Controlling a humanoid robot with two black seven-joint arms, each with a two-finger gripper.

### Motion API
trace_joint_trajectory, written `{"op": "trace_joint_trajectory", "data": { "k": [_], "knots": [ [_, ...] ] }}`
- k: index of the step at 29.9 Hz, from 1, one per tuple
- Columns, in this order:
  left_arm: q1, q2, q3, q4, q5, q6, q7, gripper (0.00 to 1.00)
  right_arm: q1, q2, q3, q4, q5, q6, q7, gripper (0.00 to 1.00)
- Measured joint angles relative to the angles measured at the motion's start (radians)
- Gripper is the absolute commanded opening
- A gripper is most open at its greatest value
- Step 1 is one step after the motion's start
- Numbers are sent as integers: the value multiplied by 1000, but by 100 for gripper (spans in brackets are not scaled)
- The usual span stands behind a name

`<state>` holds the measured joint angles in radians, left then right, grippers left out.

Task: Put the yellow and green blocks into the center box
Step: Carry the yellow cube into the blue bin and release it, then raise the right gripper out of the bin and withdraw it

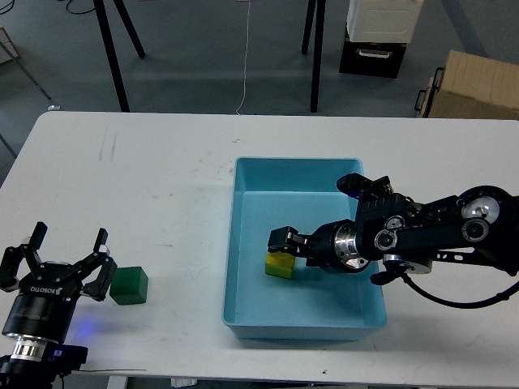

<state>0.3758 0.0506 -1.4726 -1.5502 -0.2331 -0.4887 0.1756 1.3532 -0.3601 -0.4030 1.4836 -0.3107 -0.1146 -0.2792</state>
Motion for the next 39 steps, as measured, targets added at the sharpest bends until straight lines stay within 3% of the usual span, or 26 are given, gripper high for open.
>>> {"op": "trace_joint_trajectory", "data": {
  "k": [11,21,27,29,34,39],
  "knots": [
    [-20,-1,3,10,1,0,1,100,-31,-411,427,17,192,117,33,100],
    [-35,3,2,9,-1,0,1,100,-182,-616,757,-31,478,122,149,100],
    [-35,3,2,9,-2,0,1,100,-211,-663,826,-235,625,151,165,100],
    [-35,2,3,9,-2,0,1,100,-215,-665,830,-319,677,222,165,100],
    [-36,0,4,10,-1,0,1,100,-275,-662,830,-499,881,530,167,100],
    [-49,0,5,11,0,0,1,100,-360,-636,830,-553,951,600,234,100]
  ]
}}
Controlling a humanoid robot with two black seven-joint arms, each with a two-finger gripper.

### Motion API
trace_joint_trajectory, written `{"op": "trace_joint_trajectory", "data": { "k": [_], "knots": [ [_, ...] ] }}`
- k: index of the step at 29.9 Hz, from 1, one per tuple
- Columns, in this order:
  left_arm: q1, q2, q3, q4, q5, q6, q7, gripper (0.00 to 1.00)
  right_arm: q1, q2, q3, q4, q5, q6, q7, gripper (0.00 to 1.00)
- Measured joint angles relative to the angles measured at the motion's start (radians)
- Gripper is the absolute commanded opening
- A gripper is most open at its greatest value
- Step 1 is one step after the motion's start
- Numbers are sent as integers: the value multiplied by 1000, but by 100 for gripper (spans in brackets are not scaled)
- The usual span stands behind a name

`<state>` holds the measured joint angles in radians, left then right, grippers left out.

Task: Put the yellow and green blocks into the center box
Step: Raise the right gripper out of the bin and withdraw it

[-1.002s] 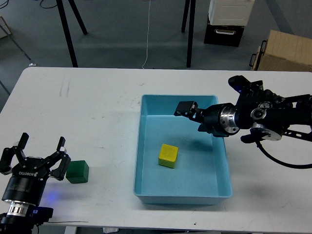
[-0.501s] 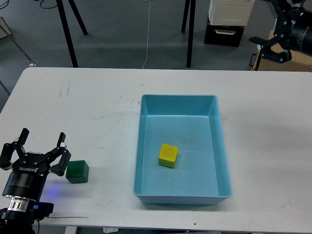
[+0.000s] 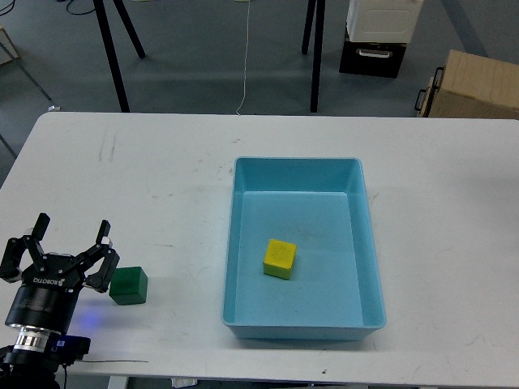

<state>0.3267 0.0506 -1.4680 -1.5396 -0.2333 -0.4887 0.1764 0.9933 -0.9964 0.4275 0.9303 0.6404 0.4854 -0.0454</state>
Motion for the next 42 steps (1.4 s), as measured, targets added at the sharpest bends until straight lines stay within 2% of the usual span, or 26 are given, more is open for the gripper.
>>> {"op": "trace_joint_trajectory", "data": {
  "k": [3,9,15,19,23,29,35,42],
  "knots": [
    [-8,0,0,1,0,0,0,100,-21,13,0,24,2,3,25,100],
    [-12,4,-1,1,-2,0,0,100,-26,3,-12,101,-27,4,29,100],
    [-22,2,-2,1,-3,0,0,100,-24,1,-4,101,-110,4,31,100],
    [-29,0,-1,4,-3,0,0,100,-19,20,94,54,-92,4,59,100],
    [-34,-1,0,10,-1,0,0,100,-19,120,148,-47,-38,3,86,100],
    [-45,0,0,37,0,0,1,100,-28,292,228,-120,-28,3,92,100],
    [-67,2,-4,51,-2,0,1,100,-253,316,351,-105,-22,3,93,100],
    [-88,3,-8,54,-3,0,-2,100,-658,297,684,92,-24,3,93,100]
  ]
}}
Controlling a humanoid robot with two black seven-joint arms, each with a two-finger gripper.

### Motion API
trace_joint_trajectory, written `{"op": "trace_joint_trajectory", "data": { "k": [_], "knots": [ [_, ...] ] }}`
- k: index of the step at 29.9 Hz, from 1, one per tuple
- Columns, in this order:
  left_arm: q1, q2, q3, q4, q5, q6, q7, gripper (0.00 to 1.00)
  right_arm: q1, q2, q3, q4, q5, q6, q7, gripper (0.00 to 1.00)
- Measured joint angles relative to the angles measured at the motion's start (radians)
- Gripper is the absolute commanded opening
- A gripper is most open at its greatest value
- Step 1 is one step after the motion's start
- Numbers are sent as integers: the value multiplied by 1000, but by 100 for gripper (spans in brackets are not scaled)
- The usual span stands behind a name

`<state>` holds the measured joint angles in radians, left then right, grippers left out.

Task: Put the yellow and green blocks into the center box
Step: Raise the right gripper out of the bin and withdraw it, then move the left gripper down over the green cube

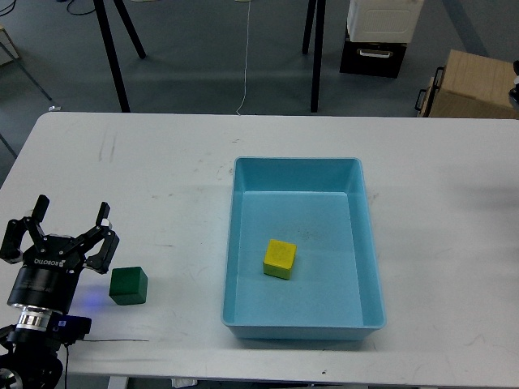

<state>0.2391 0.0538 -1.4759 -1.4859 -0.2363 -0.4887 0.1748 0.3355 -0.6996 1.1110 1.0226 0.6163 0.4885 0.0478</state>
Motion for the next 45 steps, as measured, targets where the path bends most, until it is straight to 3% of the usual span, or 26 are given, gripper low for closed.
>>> {"op": "trace_joint_trajectory", "data": {
  "k": [10,16,24,27,30,31,34,39,42,45],
  "knots": [
    [-14,3,-2,-4,0,0,0,100,-426,143,274,287,-12,0,0,100],
    [-22,8,-5,-5,0,0,1,100,-657,201,332,452,-17,0,0,100],
    [-66,11,-5,0,-3,0,-2,100,-717,190,330,488,-54,0,-1,100],
    [-73,2,-38,0,-11,0,-55,100,-720,150,324,501,-55,0,-2,100],
    [-95,6,-63,3,-14,0,-170,100,-719,130,324,505,-54,0,-1,100],
    [-109,15,-68,7,-13,0,-189,100,-718,128,326,506,-54,0,-1,100],
    [-151,87,-118,15,-27,0,-216,100,-720,125,336,506,-53,0,0,100],
    [-265,352,-176,-6,-39,0,-225,100,-724,137,346,506,-53,0,0,100],
    [-327,522,-151,-10,-28,0,-223,100,-722,153,346,507,-53,0,0,100],
    [-404,712,-36,-20,16,0,-220,100,-718,163,346,507,-54,0,0,100]
  ]
}}
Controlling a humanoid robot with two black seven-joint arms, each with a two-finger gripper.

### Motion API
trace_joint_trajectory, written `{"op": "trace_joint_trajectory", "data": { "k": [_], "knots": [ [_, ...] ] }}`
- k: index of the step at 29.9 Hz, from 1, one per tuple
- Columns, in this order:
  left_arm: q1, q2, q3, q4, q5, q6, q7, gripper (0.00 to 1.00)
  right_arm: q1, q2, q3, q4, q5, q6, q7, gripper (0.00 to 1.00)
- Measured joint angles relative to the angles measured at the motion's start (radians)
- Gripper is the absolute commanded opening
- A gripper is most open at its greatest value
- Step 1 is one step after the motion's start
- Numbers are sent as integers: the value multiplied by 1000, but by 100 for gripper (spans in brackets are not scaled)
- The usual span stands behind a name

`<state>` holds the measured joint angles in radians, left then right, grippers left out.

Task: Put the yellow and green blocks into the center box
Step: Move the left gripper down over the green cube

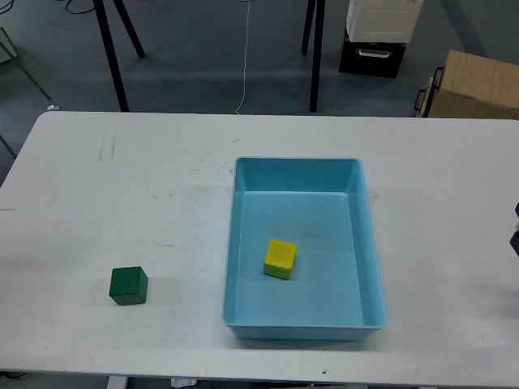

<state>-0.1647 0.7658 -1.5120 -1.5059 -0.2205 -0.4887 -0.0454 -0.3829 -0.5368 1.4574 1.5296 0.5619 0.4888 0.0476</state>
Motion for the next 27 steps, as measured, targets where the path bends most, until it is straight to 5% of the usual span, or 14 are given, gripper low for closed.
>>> {"op": "trace_joint_trajectory", "data": {
  "k": [5,9,19,27],
  "knots": [
    [-254,215,313,-21,103,0,5,100,5,3,-4,0,-3,0,0,100],
    [-536,248,645,-22,228,0,42,100,10,4,-9,0,-3,0,-1,100],
    [-1306,65,1573,26,430,0,73,100,12,4,-10,-2,-5,0,-2,100],
    [-1572,-69,2069,-41,634,0,125,100,25,3,-12,-3,-5,0,-2,100]
  ]
}}
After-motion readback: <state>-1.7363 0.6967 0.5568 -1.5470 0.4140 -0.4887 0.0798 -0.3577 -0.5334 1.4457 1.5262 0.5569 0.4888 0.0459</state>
